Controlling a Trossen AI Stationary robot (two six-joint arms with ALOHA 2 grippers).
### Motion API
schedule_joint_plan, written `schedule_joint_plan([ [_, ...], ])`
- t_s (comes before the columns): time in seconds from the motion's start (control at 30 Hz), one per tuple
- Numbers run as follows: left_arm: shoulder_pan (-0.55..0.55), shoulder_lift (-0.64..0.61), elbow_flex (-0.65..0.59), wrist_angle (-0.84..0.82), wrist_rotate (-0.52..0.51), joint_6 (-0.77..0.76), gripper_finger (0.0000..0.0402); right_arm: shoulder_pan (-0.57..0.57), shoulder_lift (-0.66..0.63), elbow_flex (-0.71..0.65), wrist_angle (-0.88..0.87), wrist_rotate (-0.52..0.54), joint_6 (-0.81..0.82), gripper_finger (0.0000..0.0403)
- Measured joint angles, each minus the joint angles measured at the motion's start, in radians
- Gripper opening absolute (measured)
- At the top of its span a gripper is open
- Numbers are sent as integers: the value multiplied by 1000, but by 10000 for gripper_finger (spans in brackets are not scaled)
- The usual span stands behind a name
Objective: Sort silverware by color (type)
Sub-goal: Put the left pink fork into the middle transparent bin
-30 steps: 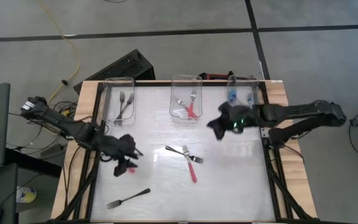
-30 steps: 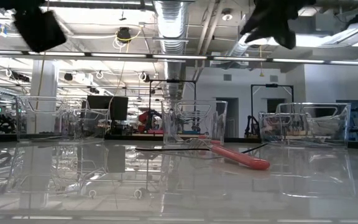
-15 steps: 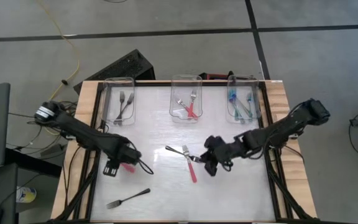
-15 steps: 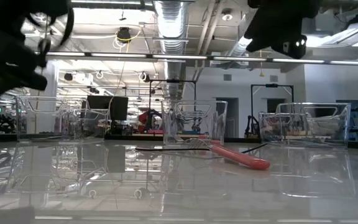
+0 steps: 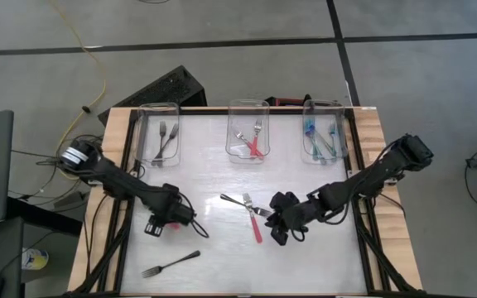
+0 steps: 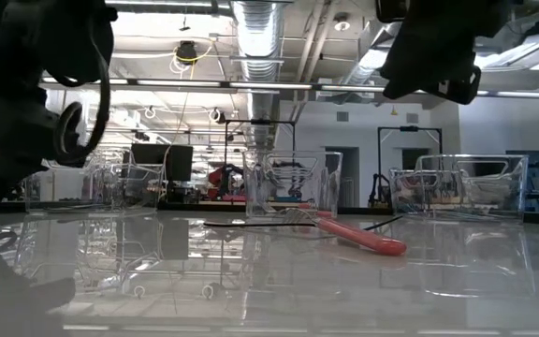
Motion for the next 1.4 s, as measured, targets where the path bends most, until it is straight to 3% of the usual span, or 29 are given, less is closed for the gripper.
schedule_joint_plan([
  [0.17,-36,-6,-24,17,-36,-7,147,0,-9,0,2,0,1,118],
  [0.43,-82,-4,-21,20,-63,-16,24,1,-10,0,-2,-3,1,118],
  [0.63,-83,-27,60,29,-64,-42,41,-3,-10,0,80,-4,-1,118],
  [0.97,-76,-118,309,32,-234,-36,27,-47,-10,0,217,-5,-56,118],
  [1.17,-57,-127,419,35,-350,-5,32,-86,-10,0,352,4,24,118],
  [1.4,20,-121,438,95,-404,-219,30,-172,-10,0,487,54,157,157],
])
